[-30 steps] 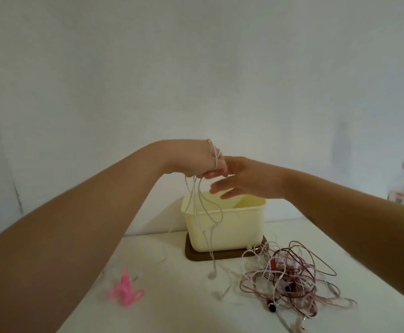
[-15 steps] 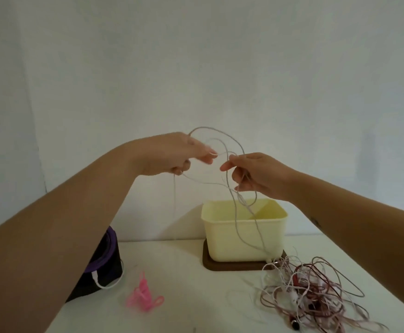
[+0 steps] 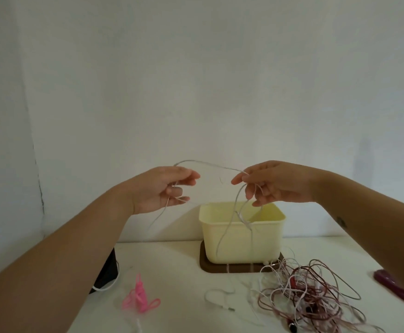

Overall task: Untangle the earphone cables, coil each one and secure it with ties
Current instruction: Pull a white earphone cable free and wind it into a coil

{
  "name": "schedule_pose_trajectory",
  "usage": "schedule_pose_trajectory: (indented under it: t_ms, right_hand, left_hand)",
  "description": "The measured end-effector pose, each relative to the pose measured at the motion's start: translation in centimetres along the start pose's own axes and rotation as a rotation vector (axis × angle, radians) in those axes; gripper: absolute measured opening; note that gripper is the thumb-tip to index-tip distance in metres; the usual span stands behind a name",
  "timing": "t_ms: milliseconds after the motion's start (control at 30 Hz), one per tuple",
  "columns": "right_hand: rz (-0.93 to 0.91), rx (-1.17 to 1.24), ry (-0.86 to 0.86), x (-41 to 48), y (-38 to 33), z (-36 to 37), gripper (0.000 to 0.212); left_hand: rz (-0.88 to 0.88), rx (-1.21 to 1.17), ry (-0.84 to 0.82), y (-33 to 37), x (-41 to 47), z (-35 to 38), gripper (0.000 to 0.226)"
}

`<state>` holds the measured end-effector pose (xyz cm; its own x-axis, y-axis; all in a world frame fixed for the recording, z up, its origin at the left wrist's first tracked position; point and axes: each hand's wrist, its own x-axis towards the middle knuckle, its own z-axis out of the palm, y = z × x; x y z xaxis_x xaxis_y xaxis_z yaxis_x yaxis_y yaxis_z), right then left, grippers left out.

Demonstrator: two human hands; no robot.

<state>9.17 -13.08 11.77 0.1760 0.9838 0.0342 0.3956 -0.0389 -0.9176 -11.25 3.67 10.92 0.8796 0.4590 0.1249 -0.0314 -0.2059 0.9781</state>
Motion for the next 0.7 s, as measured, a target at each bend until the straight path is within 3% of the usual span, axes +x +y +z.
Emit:
schedule_pose_trajectory:
  t_ms: [100,167,233,333,533,633,700]
  right_hand:
    - [0.048,-0.083,0.07,0.3,0.7,-0.3,0.022]
    - [0.029,-0.181,0.184,0.7,1.5,-0.3,0.022]
    - [-0.031,0.012,0.265,0.9,2.2,-0.3,0.02]
    - [-0.125,0.3,0.188,0.9,2.3,0.9,0.012]
    - [-0.162,0.162,-0.091,2.3,1.0,6.5,0.037]
    - [-0.235,0.193,-0.062,2.8,0.7,7.5,0.005]
    - [-0.236,0.206,0.012,3.0,0.8,7.1,0.009]
  left_hand:
    - [0.128,-0.217,0.083,0.6,0.3,0.2,0.018]
    - [0.21,-0.242,0.171,1.0,0.5,0.3,0.019]
    - [0.259,-0.176,0.262,1.4,0.6,0.4,0.02]
    - [0.251,-0.084,0.283,1.6,0.7,0.7,0.017]
    - [0.198,0.314,0.293,2.1,1.6,3.5,0.016]
    - [0.201,0.469,0.287,2.1,1.8,4.6,0.015]
    - [0.212,0.49,0.306,2.1,1.9,4.6,0.014]
